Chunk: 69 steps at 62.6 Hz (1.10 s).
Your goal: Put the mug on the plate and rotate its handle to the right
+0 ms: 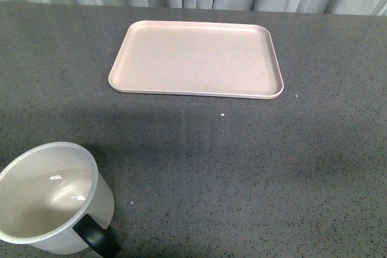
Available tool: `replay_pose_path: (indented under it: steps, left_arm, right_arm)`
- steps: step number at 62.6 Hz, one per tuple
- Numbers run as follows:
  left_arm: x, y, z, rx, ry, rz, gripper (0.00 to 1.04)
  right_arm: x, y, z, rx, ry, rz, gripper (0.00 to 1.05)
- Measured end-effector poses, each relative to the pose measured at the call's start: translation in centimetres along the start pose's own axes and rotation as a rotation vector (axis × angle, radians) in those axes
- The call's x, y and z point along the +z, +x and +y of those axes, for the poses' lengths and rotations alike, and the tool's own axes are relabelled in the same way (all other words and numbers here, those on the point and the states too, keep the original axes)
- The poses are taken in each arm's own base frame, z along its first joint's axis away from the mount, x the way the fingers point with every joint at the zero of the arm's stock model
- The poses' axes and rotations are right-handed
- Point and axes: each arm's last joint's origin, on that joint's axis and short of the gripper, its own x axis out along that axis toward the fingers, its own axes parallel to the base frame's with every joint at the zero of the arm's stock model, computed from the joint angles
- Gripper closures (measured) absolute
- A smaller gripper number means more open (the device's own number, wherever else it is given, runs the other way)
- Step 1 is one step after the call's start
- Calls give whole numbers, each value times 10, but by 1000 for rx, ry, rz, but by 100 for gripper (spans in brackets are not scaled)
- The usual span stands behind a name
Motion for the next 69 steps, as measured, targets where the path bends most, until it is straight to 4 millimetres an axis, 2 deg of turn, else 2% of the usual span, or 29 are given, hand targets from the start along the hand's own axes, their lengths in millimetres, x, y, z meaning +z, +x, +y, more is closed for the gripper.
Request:
replay_pose_path:
  steps: [33, 34, 39, 41, 43, 54, 59, 69]
  left_arm:
    - [0, 0, 0, 0, 0, 0, 9]
    - [0, 0, 0, -9, -8, 10, 9]
    - [3, 1, 1, -125, -137, 312, 9]
    - [6, 6, 2, -146, -198, 454, 9]
    - [8, 11, 4, -132, -216, 511, 9]
    - [23, 51, 14, -131, -135, 611, 9]
    - [21, 71, 18, -172, -51, 675, 9]
    - [7, 89, 17, -271, 57, 789, 9]
  right_arm:
    - [0, 0, 0, 0, 0, 0, 9]
    - [0, 0, 0, 0, 0, 0, 9]
    - [0, 0, 0, 0, 0, 0, 9]
    - [0, 0, 0, 1, 0, 0, 9]
    - [0, 0, 0, 1, 0, 0, 9]
    - [0, 0, 0, 0, 0, 0, 9]
    - [0, 0, 0, 0, 0, 0, 9]
    - [0, 0, 0, 0, 0, 0, 9]
